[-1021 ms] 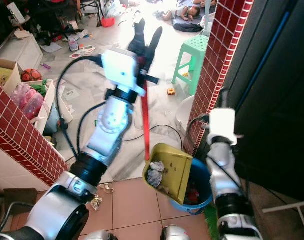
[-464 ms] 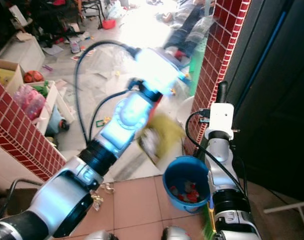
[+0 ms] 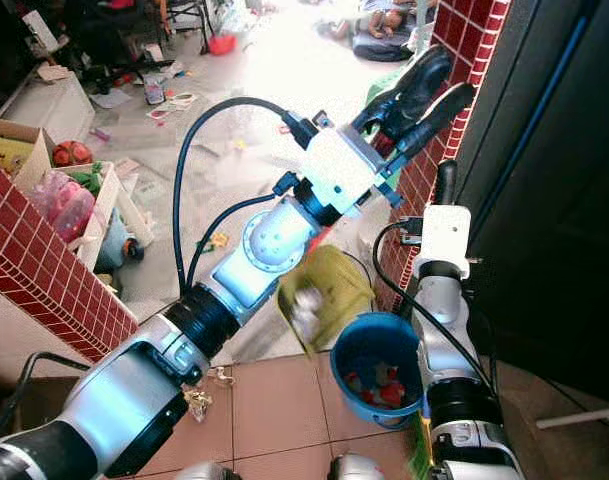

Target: Sweep floor

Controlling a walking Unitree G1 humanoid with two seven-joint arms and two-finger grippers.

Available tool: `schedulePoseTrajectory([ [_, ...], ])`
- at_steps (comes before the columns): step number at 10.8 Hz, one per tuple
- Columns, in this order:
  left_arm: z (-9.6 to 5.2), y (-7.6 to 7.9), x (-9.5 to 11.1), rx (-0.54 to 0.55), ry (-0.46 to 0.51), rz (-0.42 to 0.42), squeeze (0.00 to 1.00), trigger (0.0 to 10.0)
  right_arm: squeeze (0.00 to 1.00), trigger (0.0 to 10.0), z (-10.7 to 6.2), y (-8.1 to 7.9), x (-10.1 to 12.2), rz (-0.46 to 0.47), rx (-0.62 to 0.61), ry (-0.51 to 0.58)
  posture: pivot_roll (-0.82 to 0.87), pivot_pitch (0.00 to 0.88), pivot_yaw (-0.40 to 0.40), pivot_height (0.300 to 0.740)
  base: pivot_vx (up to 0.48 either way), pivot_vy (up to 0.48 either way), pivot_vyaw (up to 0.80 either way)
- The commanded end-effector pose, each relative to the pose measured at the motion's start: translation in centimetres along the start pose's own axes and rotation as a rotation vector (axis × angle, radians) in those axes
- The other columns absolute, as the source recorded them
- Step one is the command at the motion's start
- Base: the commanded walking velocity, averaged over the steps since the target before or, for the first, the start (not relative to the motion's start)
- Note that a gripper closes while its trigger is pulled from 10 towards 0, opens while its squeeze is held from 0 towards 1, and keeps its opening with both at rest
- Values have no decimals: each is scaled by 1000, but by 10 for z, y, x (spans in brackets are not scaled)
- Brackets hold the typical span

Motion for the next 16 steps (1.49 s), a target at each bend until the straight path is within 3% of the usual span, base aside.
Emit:
schedulePoseTrajectory([
  [1,48,27,54,65,197,-155,0,10000,0,10000,0,-6,6,32,17,24,-105,0,65,740,0,0,0],
  [4,57,-2,48,152,163,-138,0,10000,0,10000,1,-8,6,29,34,8,-103,0,62,740,0,0,0],
  [5,57,-9,41,181,108,-190,0,10000,0,10000,6,-9,9,31,36,7,-103,0,61,740,0,0,0],
  [6,51,-14,37,171,88,-177,0,10000,0,10000,10,-10,12,30,39,6,-103,0,62,740,0,0,0],
  [8,26,-24,21,171,13,-197,0,10000,0,10000,-6,-15,-7,18,52,-27,-67,0,50,740,0,0,0],
  [9,16,-32,13,238,-43,-218,0,10000,0,10000,-7,-19,-11,18,62,-40,-54,0,44,740,0,0,0],
  [10,16,-41,10,314,-66,-230,0,10000,0,10000,-6,-23,-11,17,77,-42,-52,0,40,740,0,0,0],
  [12,15,-54,10,351,-69,-180,0,10000,0,10000,-3,-28,-6,8,95,-24,-68,0,42,740,0,0,0],
  [13,2,-78,9,404,-90,-90,0,10000,0,10000,-3,-24,-7,2,93,-22,-68,0,42,740,0,0,0],
  [14,-11,-114,13,510,-107,-22,0,10000,0,10000,-6,-20,-12,-4,85,-38,-54,0,42,740,0,0,0],
  [16,-24,-172,31,660,-93,56,0,10000,0,10000,-6,-25,-15,-5,96,-50,-43,0,32,740,0,0,0],
])
Point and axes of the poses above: a point about 5 cm out from each wrist's last joint towards the gripper, its own z axis pointing out of the wrist towards the gripper, its own x axis along the axis of the wrist's last joint, y = z × x, the point moved 2 cm from there along z, pointing out of the wrist towards the gripper, and after that the axes turned 10 degrees about z, right-handed, at the moved point
